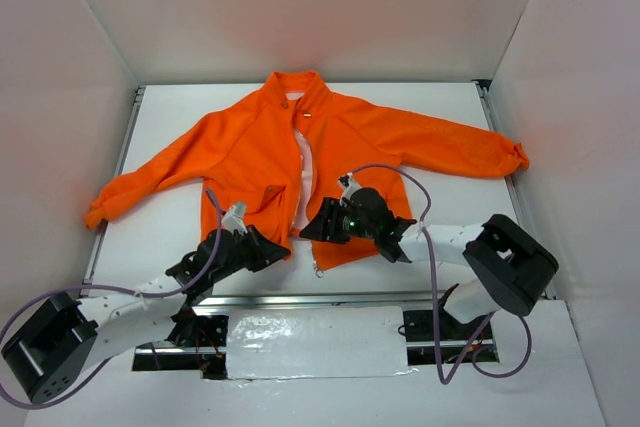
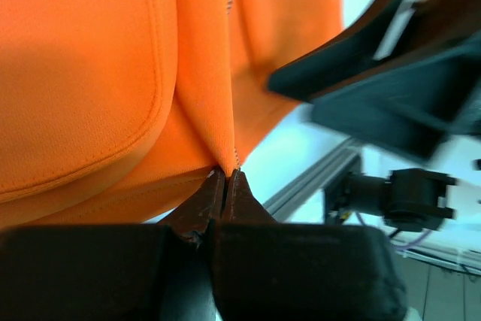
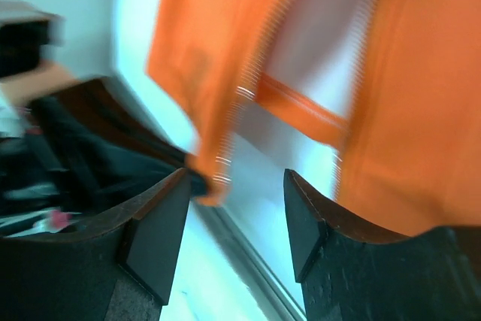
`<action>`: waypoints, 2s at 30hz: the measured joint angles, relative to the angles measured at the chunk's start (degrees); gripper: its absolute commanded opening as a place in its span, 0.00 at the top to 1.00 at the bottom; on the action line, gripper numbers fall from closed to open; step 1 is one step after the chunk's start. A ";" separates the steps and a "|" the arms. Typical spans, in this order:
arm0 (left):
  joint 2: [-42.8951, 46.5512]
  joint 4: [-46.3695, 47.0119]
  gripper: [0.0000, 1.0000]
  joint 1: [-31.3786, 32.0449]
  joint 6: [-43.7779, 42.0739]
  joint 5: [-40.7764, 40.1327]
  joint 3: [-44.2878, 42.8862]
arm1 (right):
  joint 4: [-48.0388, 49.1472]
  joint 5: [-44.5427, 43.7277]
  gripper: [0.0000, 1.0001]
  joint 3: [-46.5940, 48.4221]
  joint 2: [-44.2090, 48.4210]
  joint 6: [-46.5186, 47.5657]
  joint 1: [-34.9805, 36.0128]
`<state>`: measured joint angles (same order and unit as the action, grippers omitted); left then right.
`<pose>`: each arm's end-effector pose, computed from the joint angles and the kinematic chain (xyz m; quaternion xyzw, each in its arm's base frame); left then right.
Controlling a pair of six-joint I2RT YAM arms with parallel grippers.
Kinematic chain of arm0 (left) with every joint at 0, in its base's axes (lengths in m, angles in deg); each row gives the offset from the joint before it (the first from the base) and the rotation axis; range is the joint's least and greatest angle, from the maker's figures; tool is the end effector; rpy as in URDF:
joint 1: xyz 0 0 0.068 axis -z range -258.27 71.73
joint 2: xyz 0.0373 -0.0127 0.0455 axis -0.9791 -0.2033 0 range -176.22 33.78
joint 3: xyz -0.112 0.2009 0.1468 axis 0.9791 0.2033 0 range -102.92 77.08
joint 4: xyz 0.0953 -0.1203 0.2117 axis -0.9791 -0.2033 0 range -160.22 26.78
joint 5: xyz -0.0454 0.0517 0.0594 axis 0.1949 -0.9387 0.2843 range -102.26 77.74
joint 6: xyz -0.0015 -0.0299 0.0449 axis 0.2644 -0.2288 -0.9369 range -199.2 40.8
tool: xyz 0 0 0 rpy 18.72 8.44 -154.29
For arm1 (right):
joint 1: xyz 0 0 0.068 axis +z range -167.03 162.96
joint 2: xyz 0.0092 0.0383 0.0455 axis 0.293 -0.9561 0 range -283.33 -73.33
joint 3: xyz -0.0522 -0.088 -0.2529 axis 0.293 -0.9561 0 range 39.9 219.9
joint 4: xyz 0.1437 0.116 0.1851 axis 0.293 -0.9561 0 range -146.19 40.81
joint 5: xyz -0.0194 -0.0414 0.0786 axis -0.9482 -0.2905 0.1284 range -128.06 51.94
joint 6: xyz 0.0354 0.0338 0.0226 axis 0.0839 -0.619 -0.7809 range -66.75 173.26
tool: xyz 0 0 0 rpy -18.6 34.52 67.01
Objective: Zip up the jacket
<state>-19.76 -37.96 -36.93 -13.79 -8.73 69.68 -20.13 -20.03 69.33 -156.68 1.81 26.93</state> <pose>0.1326 -0.1195 0.1517 -0.1545 0.8087 -0.4702 0.3179 0.1940 0.2024 0.1678 -0.0299 0.8361 0.4821 0.2601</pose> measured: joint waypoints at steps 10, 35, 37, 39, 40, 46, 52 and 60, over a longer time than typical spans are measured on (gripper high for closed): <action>4.72 12.59 1.00 0.00 2.12 3.50 4.94 | -24.26 -13.66 0.43 2.51 5.68 4.96 5.68; 8.17 21.88 1.00 -0.11 -3.98 15.13 4.96 | 6.12 4.09 0.46 -6.84 8.74 -3.93 5.42; 9.49 20.50 1.00 -0.09 -4.07 14.64 4.96 | 9.33 3.69 0.46 -8.17 8.41 -5.97 5.38; 10.10 19.19 1.00 -0.09 -4.22 14.34 4.96 | 11.69 3.04 0.46 -9.94 8.85 -7.63 5.38; 10.14 18.60 1.00 -0.09 -4.28 14.27 4.96 | 12.13 2.36 0.46 -10.71 9.33 -8.13 5.38; 7.08 17.20 1.00 -0.04 -5.14 13.62 4.96 | 2.89 -2.89 0.44 -8.57 13.88 -7.15 5.40; 2.54 15.87 1.00 0.02 -3.30 13.16 4.96 | -18.05 -11.89 0.45 1.90 14.47 -0.81 5.40; 1.92 16.41 1.00 0.11 1.36 11.17 4.96 | -26.88 -11.96 0.51 -2.36 18.93 4.24 5.40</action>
<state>-17.83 -21.55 -36.82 -12.44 2.44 74.64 -47.01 -31.99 66.97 -137.76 6.06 32.33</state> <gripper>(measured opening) 0.036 0.494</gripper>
